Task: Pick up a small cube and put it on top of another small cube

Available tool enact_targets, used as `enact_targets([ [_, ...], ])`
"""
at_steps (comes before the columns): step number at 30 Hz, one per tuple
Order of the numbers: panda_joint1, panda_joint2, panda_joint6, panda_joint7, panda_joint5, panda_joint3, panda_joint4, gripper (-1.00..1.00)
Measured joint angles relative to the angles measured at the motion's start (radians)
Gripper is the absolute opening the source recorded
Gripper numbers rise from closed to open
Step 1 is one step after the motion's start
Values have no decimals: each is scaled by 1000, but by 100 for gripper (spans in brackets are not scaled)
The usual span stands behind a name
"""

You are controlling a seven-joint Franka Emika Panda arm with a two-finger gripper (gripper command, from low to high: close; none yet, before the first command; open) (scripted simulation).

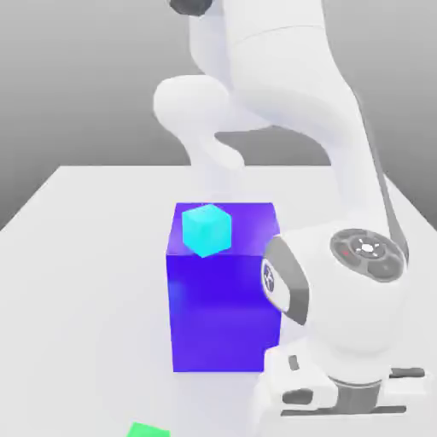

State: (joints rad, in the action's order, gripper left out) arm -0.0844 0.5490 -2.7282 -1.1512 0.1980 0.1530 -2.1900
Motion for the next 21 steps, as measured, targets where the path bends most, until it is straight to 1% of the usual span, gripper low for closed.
enact_targets([
  [3,-2,3,-3,0,0,-2,1,-100],
  [7,21,-119,90,30,-45,26,-28,-100],
  [14,188,-239,176,-58,-169,-110,-54,-100],
  [17,237,-180,123,-90,-200,-152,-46,-100],
  [18,241,-147,92,-92,-203,-156,-43,100],
  [21,241,-147,92,-92,-203,-156,-43,100],
])
